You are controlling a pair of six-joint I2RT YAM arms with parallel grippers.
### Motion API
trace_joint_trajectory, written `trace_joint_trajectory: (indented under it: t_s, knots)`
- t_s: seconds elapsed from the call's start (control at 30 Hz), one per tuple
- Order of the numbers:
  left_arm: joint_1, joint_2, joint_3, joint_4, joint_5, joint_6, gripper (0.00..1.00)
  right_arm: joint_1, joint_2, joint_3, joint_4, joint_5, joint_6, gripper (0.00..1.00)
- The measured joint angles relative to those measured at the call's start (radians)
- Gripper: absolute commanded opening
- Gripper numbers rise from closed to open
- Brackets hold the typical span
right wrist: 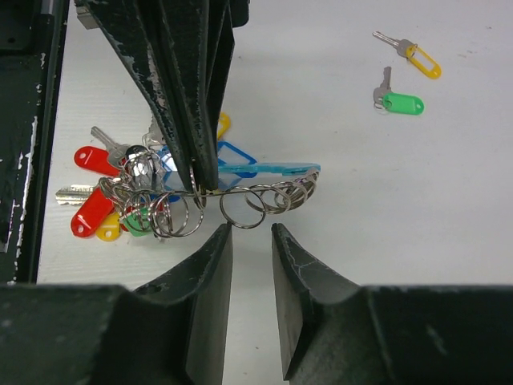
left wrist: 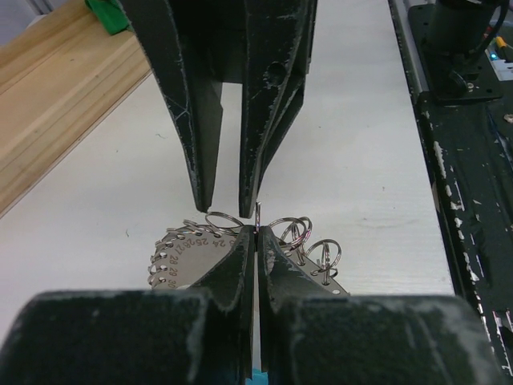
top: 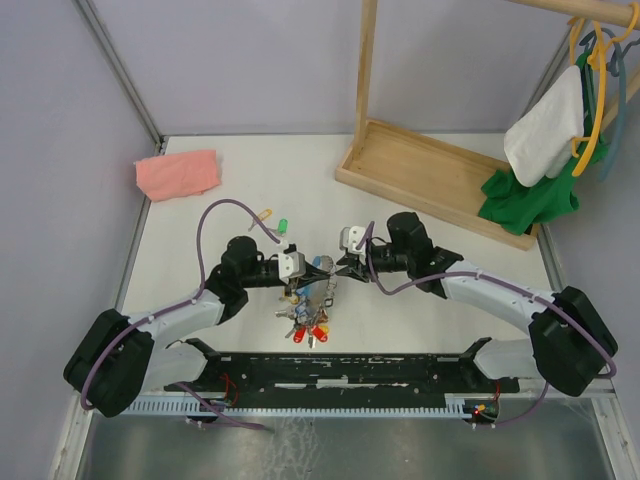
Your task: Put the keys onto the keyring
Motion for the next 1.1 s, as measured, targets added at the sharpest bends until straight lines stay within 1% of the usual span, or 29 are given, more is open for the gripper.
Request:
trace_joint_trajectory:
  t_s: [0.1, 0.3, 0.57, 0.73, 1.1]
  knots:
    - [0.000, 0.002, 0.013, -0.016, -0.023, 0.000, 0.03, 0.000, -0.018, -0.007, 0.002, -0.005, 0.002, 0.36]
    - [0.000, 0.010, 0.034, -0.041, -0.062, 0.000, 0.03, 0.000, -0.105, -0.041, 0.013, -0.039, 0.019, 0.38]
    - [0.000, 0.010, 0.041, -0.057, -0.069, 0.000, 0.03, 0.000, -0.084, -0.036, 0.031, -0.054, 0.034, 0.38]
    - [-0.005, 0.010, 0.042, -0.064, -0.069, 0.000, 0.03, 0.003, -0.049, -0.013, 0.031, -0.053, 0.046, 0.36]
    - [-0.013, 0.010, 0.048, -0.080, -0.069, 0.001, 0.03, 0.014, -0.002, 0.020, 0.025, -0.054, 0.054, 0.26]
